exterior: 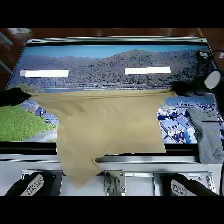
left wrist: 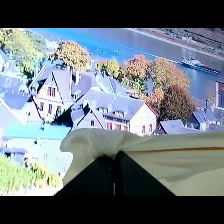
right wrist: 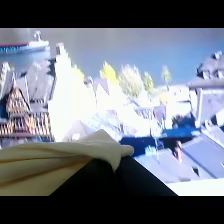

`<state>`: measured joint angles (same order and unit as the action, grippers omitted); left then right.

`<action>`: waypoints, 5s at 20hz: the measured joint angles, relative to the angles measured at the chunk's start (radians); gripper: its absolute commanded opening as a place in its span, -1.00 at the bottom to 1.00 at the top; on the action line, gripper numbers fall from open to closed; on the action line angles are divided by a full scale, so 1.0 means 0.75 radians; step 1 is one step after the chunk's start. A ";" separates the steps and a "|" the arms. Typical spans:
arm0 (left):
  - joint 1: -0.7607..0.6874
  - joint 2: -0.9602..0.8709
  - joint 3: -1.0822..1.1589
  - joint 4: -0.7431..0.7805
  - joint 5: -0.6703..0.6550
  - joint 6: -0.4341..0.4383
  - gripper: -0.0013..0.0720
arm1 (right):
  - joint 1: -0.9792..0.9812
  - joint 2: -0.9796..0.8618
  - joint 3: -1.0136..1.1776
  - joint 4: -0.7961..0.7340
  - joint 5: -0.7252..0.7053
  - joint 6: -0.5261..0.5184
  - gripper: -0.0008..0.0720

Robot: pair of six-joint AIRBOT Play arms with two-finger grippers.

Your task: Fold the shirts.

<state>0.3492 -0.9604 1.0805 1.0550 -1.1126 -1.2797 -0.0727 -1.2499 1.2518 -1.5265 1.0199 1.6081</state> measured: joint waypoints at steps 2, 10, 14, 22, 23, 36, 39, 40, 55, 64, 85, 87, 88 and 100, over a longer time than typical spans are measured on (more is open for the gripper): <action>-0.101 -0.119 -0.023 0.004 0.210 0.021 -0.86 | -0.001 -0.110 -0.016 0.095 -0.239 0.003 -0.82; -0.413 -0.510 -0.046 -0.017 1.029 0.012 -0.86 | -0.002 -0.376 -0.031 0.285 -0.876 0.005 -0.82; -0.477 -0.644 -0.048 -0.022 1.121 -0.048 -0.86 | 0.006 -0.472 -0.032 0.302 -0.905 0.005 -0.82; -0.430 -0.686 0.056 0.023 0.656 0.053 -0.86 | -0.027 -0.450 -0.032 0.291 -0.620 0.004 -0.82; -0.418 -0.687 0.072 0.036 0.554 0.065 -0.86 | -0.035 -0.445 -0.032 0.279 -0.533 0.005 -0.82; -0.385 -0.824 0.134 0.142 -0.079 -0.081 0.48 | -0.043 -0.507 -0.031 0.210 -0.012 0.009 0.77; -0.343 -0.807 0.203 0.161 -0.170 -0.116 0.48 | -0.063 -0.444 -0.010 0.175 0.023 0.004 0.77; -0.322 -0.789 0.228 0.170 -0.210 -0.128 0.48 | -0.079 -0.409 -0.002 0.149 0.040 -0.001 0.77; -0.026 -0.207 -0.769 -0.080 -0.203 -0.041 0.87 | -0.596 -0.100 -0.408 0.424 0.474 -0.354 0.70; -0.198 -0.189 -0.963 -0.293 0.090 -0.028 -0.48 | -0.611 -0.091 -0.444 0.491 0.436 -0.365 0.70; -0.230 -0.160 -0.882 -0.430 -0.062 0.053 -0.86 | -0.502 -0.093 -0.857 0.624 0.129 -0.385 -0.83; -0.229 -0.146 -0.872 -0.429 -0.064 0.075 -0.86 | -0.439 -0.093 -0.847 0.633 0.080 -0.384 -0.82; -0.229 -0.134 -0.858 -0.429 -0.065 0.094 -0.86 | -0.412 -0.093 -0.830 0.647 0.053 -0.399 -0.82; -0.201 -0.340 -0.198 -0.393 0.027 0.069 -0.86 | -0.240 -0.176 -0.327 0.906 -0.160 -0.424 -0.82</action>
<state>0.1982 -1.2152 0.9321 0.7605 -1.0924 -1.2282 -0.2523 -1.3823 1.0065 -0.8467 0.8997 1.2903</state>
